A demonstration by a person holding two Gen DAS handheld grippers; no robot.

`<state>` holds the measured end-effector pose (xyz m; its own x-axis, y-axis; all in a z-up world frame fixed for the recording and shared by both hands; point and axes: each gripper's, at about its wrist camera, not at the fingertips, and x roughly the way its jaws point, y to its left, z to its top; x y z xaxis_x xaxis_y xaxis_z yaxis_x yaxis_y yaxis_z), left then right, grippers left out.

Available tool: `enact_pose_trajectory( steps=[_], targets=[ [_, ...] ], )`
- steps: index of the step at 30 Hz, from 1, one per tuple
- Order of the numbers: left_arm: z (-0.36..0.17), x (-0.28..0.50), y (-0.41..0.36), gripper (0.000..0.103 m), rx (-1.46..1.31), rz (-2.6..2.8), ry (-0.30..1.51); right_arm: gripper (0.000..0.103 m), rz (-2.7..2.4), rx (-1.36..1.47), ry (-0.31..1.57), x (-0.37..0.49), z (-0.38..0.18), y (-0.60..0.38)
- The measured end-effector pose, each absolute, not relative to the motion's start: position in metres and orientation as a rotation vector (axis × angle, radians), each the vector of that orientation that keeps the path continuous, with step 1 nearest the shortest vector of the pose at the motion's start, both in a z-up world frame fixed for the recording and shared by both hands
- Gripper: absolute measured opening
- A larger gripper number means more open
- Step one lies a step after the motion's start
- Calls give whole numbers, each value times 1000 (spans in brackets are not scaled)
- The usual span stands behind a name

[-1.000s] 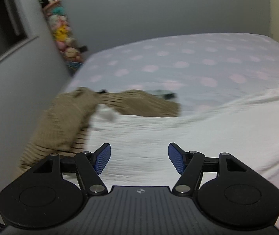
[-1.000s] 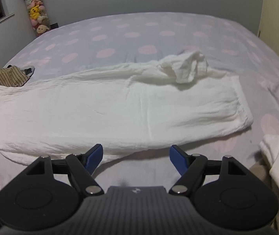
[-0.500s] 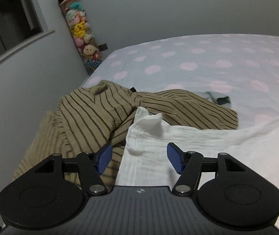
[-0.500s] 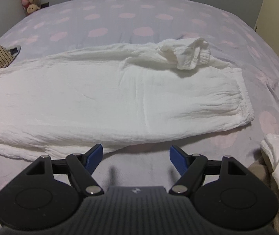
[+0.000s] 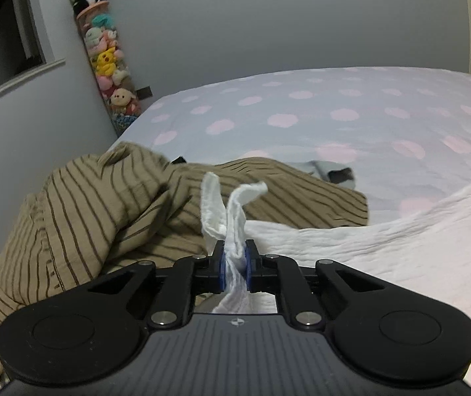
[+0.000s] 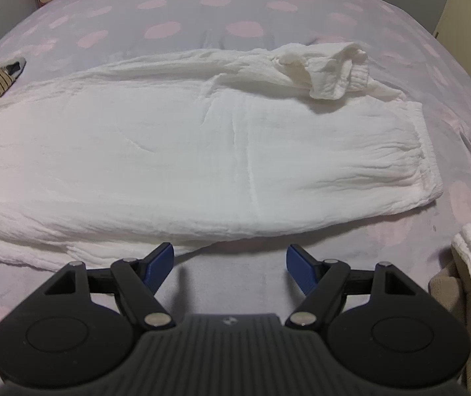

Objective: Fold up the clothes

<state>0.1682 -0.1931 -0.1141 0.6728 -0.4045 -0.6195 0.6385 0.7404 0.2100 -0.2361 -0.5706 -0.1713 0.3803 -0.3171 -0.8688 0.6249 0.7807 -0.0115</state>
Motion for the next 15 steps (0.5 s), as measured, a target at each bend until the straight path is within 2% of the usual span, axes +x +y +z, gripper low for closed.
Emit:
enact_pose_trajectory(
  steps=[9,15],
  targets=[
    [-65,98,-247,5,434,-758,562,77,-602,424,925,-253,-163,-576],
    [-61,34,-317,5,444,-882,570,77,-574,500,835,-271,-158,-581]
  ],
)
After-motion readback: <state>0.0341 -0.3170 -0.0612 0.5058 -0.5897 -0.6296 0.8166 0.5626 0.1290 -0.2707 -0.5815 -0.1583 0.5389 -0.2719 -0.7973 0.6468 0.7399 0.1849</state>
